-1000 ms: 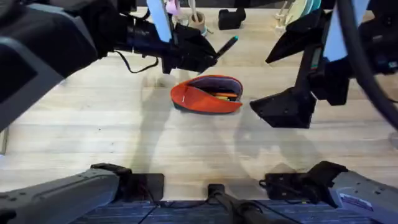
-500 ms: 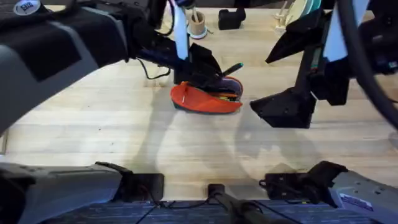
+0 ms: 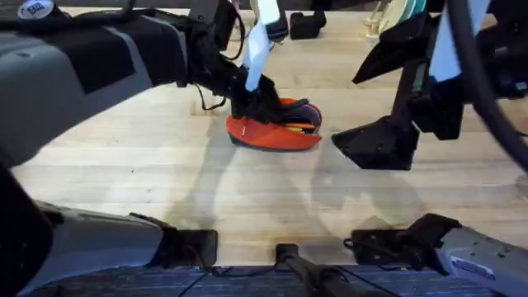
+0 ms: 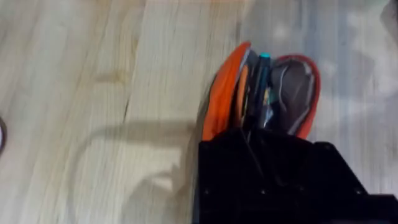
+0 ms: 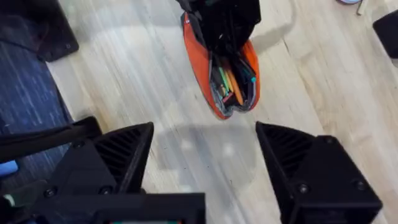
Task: Unzip the bag, pick up the pens from the table one at a time and place them inside, then zip the bag closed.
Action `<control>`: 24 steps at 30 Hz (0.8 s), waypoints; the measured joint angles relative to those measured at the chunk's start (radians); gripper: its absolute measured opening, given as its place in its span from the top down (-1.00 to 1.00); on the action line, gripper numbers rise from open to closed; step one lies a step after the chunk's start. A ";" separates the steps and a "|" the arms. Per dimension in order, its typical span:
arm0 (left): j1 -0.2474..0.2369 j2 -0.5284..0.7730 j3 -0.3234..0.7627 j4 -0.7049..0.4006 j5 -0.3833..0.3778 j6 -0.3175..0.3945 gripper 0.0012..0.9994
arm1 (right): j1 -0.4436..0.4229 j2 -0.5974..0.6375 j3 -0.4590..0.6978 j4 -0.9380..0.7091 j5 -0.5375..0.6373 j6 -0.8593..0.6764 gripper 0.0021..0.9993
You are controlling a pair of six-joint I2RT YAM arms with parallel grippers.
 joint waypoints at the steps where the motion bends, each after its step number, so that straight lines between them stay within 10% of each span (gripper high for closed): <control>1: 0.000 0.000 0.000 -0.010 -0.017 0.001 0.78 | 0.000 0.000 0.000 0.000 0.000 0.000 -1.00; 10: -0.001 0.000 0.001 -0.034 -0.073 0.002 0.69 | 0.000 0.000 0.000 0.000 0.000 0.000 -1.00; 16: -0.002 0.000 0.002 -0.042 -0.092 -0.002 -0.87 | 0.000 0.000 0.000 0.000 0.000 0.000 -1.00; 24: -0.002 -0.042 0.002 -0.045 -0.106 -0.006 -0.99 | 0.000 0.000 0.000 0.000 0.017 0.000 -1.00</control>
